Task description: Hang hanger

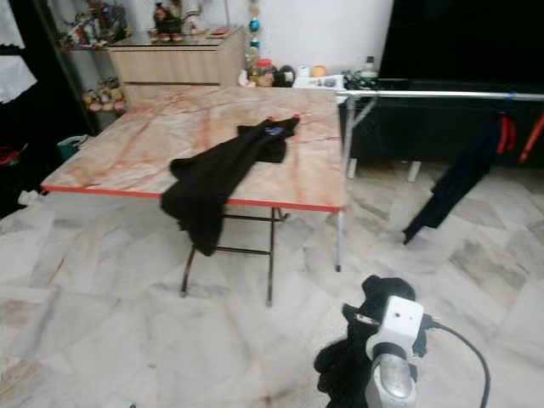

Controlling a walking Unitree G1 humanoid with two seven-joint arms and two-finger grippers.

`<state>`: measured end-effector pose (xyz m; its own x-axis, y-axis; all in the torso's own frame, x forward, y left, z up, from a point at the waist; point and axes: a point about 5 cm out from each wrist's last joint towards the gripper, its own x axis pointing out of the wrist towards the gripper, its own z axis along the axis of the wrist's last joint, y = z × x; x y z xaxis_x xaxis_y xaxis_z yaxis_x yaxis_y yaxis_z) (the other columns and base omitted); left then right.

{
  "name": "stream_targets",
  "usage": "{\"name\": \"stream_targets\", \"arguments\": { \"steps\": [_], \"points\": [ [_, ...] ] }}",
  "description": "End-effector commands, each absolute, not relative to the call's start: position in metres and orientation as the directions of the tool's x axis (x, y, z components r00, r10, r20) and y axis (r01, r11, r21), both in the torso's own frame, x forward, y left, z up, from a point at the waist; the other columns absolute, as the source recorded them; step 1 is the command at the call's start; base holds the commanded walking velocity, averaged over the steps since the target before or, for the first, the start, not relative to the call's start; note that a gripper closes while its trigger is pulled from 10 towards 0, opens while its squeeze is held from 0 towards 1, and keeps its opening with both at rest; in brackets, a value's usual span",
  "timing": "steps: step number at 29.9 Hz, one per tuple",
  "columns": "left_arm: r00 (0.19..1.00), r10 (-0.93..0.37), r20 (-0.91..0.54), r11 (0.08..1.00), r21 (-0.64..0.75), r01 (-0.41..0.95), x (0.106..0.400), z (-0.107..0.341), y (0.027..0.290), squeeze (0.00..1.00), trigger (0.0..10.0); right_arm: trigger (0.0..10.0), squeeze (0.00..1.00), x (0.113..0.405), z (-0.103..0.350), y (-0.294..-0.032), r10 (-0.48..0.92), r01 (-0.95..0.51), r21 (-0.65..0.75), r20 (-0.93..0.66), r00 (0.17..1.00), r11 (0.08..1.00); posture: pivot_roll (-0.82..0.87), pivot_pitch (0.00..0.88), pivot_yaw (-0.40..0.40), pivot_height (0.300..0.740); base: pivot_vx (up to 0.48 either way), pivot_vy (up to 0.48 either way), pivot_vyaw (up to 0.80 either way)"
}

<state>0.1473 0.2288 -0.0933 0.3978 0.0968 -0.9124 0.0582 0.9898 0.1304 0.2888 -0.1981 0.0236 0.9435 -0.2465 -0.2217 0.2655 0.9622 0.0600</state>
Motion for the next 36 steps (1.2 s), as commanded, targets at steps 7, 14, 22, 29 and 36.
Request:
{"name": "stream_targets", "arguments": {
  "steps": [7, 14, 22, 29, 36],
  "points": [
    [0.396, 0.104, -0.913, 0.990, 0.134, 0.048, 0.148, -0.094, 0.227, 0.00, 10.0, 10.0, 0.00, 0.294, 0.033, -0.204, -0.256, 0.269, 0.051, -0.179, 0.950, 0.962, 0.15, 0.000, 0.014, 0.740, 0.000, 0.136, 0.00],
    [0.403, 0.099, -0.910, 0.992, 0.120, 0.027, 0.148, -0.093, 0.227, 0.00, 10.0, 10.0, 0.00, 0.295, 0.034, -0.204, -0.257, 0.270, 0.054, -0.177, 0.950, 0.961, 0.15, 0.000, 0.015, 0.740, 0.000, 0.000, 0.00],
    [0.397, 0.096, -0.913, 0.993, 0.115, 0.023, 0.148, -0.093, 0.228, 0.00, 10.0, 10.0, 0.00, 0.298, 0.037, -0.199, -0.233, 0.242, 0.042, -0.156, 0.960, 0.969, 0.15, 0.000, 0.016, 0.740, 0.150, 0.000, 0.00],
    [0.395, 0.088, -0.914, 0.994, 0.105, 0.023, 0.148, -0.093, 0.227, 0.00, 10.0, 10.0, 0.00, 0.299, 0.040, -0.198, -0.221, 0.228, 0.038, -0.136, 0.966, 0.973, 0.15, 0.000, 0.014, 0.740, 0.304, 0.000, 0.13],
    [0.394, 0.084, -0.915, 0.995, 0.101, 0.022, 0.148, -0.093, 0.227, 0.00, 10.0, 10.0, 0.00, 0.302, 0.046, -0.194, -0.197, 0.200, 0.017, -0.106, 0.975, 0.980, 0.15, 0.000, 0.013, 0.740, 0.292, 0.000, 0.00]
  ]
}}
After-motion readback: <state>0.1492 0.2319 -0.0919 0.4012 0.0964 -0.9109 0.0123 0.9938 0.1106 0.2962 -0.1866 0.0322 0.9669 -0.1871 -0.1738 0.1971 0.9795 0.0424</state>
